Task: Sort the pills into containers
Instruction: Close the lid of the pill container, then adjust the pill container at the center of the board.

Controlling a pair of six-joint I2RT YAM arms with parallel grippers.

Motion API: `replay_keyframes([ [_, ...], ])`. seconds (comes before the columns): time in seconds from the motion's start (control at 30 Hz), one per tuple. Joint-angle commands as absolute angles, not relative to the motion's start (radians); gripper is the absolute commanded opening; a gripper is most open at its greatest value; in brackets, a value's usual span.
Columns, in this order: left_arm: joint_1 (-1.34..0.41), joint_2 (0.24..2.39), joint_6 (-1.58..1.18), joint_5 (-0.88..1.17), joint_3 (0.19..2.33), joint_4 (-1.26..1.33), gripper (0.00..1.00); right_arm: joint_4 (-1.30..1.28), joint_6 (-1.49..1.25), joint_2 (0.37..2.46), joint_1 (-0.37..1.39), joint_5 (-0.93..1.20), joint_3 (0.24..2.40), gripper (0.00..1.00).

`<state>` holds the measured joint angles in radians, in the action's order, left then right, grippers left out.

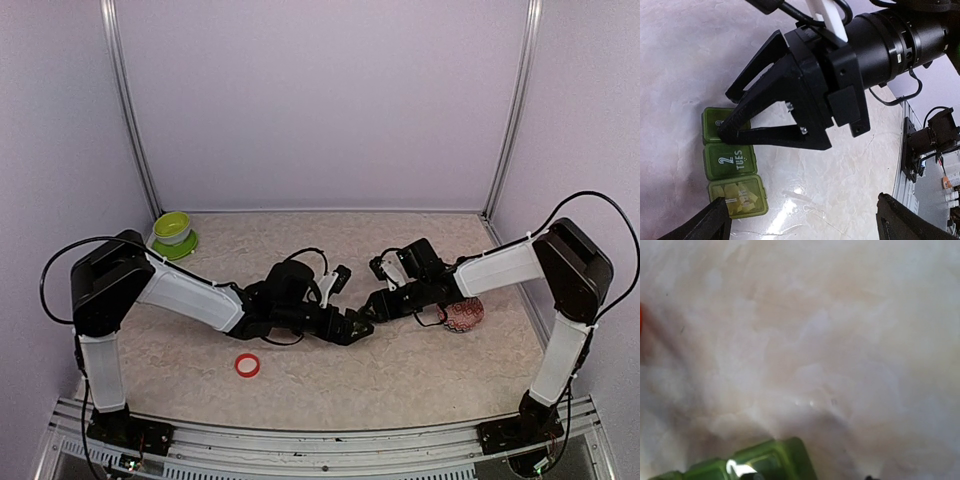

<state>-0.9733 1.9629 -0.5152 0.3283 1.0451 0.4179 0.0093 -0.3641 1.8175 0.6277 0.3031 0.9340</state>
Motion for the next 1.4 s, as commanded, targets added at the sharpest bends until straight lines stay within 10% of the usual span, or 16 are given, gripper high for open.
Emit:
replay_keyframes([
  [0.0, -0.980, 1.960, -0.532, 0.342, 1.009, 0.466, 0.99, -0.023, -0.360, 1.770, 0.641, 0.281, 0.927, 0.56],
  [1.13, -0.977, 1.925, -0.570, 0.397, 0.972, 0.554, 0.99, -0.048, -0.355, 1.784, 0.655, 0.279, 0.955, 0.51],
  [1.37, -0.970, 1.797, -0.574, 0.322, 0.933, 0.514, 0.99, -0.076, -0.395, 1.724, 0.655, 0.285, 0.962, 0.72],
])
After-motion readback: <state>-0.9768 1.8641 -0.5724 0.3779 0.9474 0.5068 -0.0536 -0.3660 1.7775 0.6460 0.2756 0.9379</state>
